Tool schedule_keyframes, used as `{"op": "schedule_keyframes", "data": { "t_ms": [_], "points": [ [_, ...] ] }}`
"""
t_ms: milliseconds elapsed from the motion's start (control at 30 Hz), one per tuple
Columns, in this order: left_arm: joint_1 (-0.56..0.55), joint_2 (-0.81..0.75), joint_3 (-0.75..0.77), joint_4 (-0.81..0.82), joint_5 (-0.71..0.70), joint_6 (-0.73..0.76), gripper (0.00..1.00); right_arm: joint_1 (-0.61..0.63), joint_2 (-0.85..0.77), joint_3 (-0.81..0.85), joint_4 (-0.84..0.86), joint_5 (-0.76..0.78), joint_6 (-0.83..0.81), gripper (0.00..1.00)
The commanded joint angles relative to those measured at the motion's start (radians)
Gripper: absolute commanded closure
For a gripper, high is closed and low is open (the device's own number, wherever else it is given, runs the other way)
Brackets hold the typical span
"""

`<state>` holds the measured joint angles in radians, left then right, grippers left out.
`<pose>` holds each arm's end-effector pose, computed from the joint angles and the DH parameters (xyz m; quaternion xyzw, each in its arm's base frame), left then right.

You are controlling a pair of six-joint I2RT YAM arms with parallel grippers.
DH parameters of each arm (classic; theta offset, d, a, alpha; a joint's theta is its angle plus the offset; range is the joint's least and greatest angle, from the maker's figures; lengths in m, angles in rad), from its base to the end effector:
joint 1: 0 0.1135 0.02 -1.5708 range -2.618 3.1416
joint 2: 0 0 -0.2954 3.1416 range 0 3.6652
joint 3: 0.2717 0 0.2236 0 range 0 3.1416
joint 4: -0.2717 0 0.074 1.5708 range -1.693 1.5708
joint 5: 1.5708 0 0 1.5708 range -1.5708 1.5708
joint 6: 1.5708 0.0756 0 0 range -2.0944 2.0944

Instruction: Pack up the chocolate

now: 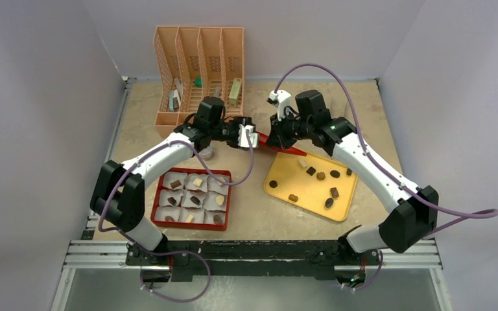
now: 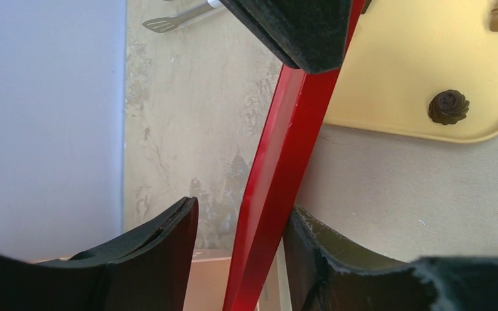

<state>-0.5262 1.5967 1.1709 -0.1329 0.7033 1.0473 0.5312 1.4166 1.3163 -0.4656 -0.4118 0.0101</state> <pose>0.2870 -0.2232 0.3047 0.6993 0.4616 -0.1739 0.5173 0.2570 0.1861 0.3667 -0.3161 0.8036 0.2987 0.4063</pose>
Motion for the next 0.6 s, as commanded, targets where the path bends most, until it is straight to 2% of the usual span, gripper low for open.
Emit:
{"op": "schedule_keyframes", "data": {
  "t_ms": [0, 167, 267, 367, 433, 500, 567],
  "points": [
    [-0.006, 0.012, 0.029, 0.054, 0.037, -0.011, 0.54, 0.008, -0.062, 0.013, 0.058, -0.056, 0.022, 1.00],
    [-0.006, 0.005, 0.051, -0.002, 0.038, -0.015, 0.65, 0.010, -0.073, 0.019, 0.058, -0.062, 0.029, 1.00],
    [-0.006, -0.015, 0.065, -0.049, 0.024, -0.019, 0.78, 0.010, -0.087, 0.017, 0.088, -0.074, 0.040, 0.98],
    [-0.006, -0.042, 0.066, -0.041, -0.007, -0.084, 0.86, 0.009, -0.101, 0.021, 0.106, -0.065, 0.028, 0.83],
    [-0.005, -0.067, 0.067, -0.043, -0.004, -0.123, 0.87, 0.010, -0.115, 0.018, 0.123, -0.051, 0.000, 0.74],
    [-0.005, -0.091, 0.061, -0.046, -0.001, -0.153, 0.87, 0.009, -0.138, 0.007, 0.151, -0.040, -0.037, 0.61],
    [-0.003, -0.111, 0.052, -0.059, -0.004, -0.162, 0.87, 0.010, -0.189, -0.024, 0.190, -0.050, -0.112, 0.54]
  ]
}}
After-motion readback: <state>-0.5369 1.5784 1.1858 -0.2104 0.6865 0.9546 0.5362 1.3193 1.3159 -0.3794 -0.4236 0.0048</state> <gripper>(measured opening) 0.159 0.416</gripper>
